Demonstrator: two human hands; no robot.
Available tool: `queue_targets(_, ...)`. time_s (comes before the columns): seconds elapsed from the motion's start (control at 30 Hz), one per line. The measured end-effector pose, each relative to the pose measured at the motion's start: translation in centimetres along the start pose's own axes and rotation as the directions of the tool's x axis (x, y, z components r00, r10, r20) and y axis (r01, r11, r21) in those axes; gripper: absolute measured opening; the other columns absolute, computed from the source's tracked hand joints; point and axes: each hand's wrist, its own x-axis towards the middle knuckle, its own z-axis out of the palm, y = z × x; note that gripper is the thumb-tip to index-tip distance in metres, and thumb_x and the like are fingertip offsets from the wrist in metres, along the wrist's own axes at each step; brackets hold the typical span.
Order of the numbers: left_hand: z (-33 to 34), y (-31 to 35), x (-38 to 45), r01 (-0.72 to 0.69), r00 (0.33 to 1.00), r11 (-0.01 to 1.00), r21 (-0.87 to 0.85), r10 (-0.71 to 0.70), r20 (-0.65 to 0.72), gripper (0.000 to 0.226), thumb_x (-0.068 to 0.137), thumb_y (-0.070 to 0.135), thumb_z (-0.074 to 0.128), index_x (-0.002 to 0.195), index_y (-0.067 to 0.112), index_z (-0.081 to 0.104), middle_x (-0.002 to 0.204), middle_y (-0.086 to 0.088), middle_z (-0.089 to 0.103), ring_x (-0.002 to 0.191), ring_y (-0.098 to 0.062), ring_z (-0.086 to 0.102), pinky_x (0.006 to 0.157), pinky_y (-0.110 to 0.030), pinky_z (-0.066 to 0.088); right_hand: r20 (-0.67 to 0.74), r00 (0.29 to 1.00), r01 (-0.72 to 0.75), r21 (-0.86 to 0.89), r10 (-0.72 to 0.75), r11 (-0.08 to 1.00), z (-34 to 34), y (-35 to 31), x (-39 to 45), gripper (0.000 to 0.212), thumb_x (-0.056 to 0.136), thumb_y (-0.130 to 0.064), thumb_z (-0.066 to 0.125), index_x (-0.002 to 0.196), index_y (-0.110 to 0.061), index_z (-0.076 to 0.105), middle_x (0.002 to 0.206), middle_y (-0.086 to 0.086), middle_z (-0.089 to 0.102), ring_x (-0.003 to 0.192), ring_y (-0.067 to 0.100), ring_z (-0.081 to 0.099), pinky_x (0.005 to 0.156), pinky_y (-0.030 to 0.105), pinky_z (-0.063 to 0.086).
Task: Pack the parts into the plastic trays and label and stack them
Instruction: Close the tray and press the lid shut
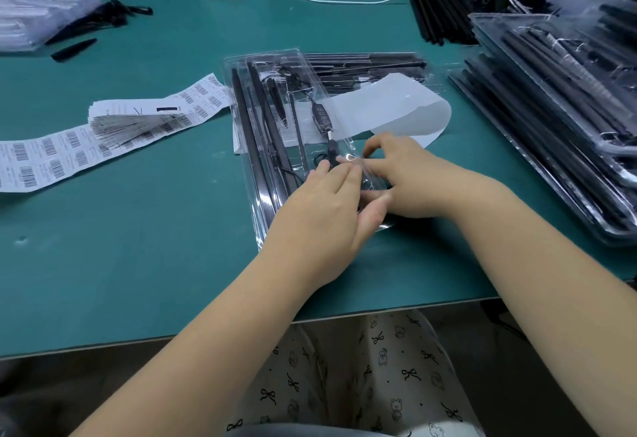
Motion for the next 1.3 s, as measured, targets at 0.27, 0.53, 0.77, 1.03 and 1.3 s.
queue_targets(0.27, 0.3, 0.3, -0.1, -0.039, 0.999, 0.992, 0.122, 0.042, -0.022, 0.070, 0.084, 0.048, 0.038, 0.120, -0.008, 0.059, 0.118, -0.021, 0.063, 0.115, -0.037, 0.057, 0.099, -0.038, 0.043, -0.045, 0.997, 0.075, 0.484, -0.061, 0.872, -0.4, 0.6, -0.9, 0.039, 0.080, -0.029, 0.071, 0.114, -0.044, 0.062, 0.125, -0.018, 0.050, 0.119, -0.002, 0.042, 0.102, 0.014, 0.029)
queue_targets(0.53, 0.0, -0.3, -0.1, -0.037, 0.999, 0.997, -0.065, 0.035, -0.036, 0.066, 0.091, 0.055, 0.046, 0.131, 0.002, 0.047, 0.142, -0.017, 0.040, 0.135, -0.027, 0.032, 0.105, -0.028, 0.025, 0.080, 0.943, -0.173, 0.947, 0.323, 0.272, -0.8, -1.5, -0.8, 0.025, 0.080, -0.020, 0.055, 0.063, -0.015, 0.072, 0.079, -0.004, 0.073, 0.084, 0.007, 0.060, 0.082, 0.025, 0.040)
queue_targets(0.77, 0.5, -0.3, 0.2, 0.055, 0.998, 0.998, -0.030, -0.054, 0.045, 0.078, 0.090, 0.054, 0.028, 0.150, 0.006, 0.012, 0.158, -0.014, 0.011, 0.147, -0.021, 0.005, 0.118, -0.031, 0.007, 0.092, 0.846, -0.246, 0.941, 0.526, 0.231, -0.4, -3.8, 0.6, 0.020, 0.086, -0.015, 0.053, 0.070, -0.013, 0.064, 0.061, -0.011, 0.069, 0.094, 0.024, 0.059, 0.100, 0.046, 0.044)
queue_targets(1.03, 1.0, -0.3, 0.7, -0.041, 0.995, 0.944, 0.328, 0.007, 0.104, 0.095, 0.081, 0.065, 0.001, 0.148, -0.001, 0.012, 0.156, -0.019, 0.017, 0.145, -0.027, 0.006, 0.113, -0.031, -0.008, -0.427, 0.777, -0.144, 0.594, 0.462, 0.791, 1.7, -3.2, -0.5, 0.038, 0.085, -0.032, 0.061, 0.061, -0.002, 0.060, 0.056, 0.017, 0.046, 0.054, 0.014, 0.035, 0.051, 0.026, 0.029)
queue_targets(1.3, 0.8, -0.7, 1.0, 0.015, 0.980, 0.970, 0.241, -0.062, 0.190, 0.099, 0.075, 0.076, 0.014, 0.150, 0.012, 0.014, 0.159, -0.008, 0.010, 0.147, -0.018, 0.003, 0.117, -0.043, 0.000, -0.442, 0.792, -0.176, 0.495, 0.421, 0.851, 1.7, -3.2, 0.2, 0.026, 0.090, -0.020, 0.055, 0.113, -0.023, 0.068, 0.105, -0.005, 0.068, 0.100, 0.012, 0.058, 0.072, 0.011, 0.030)
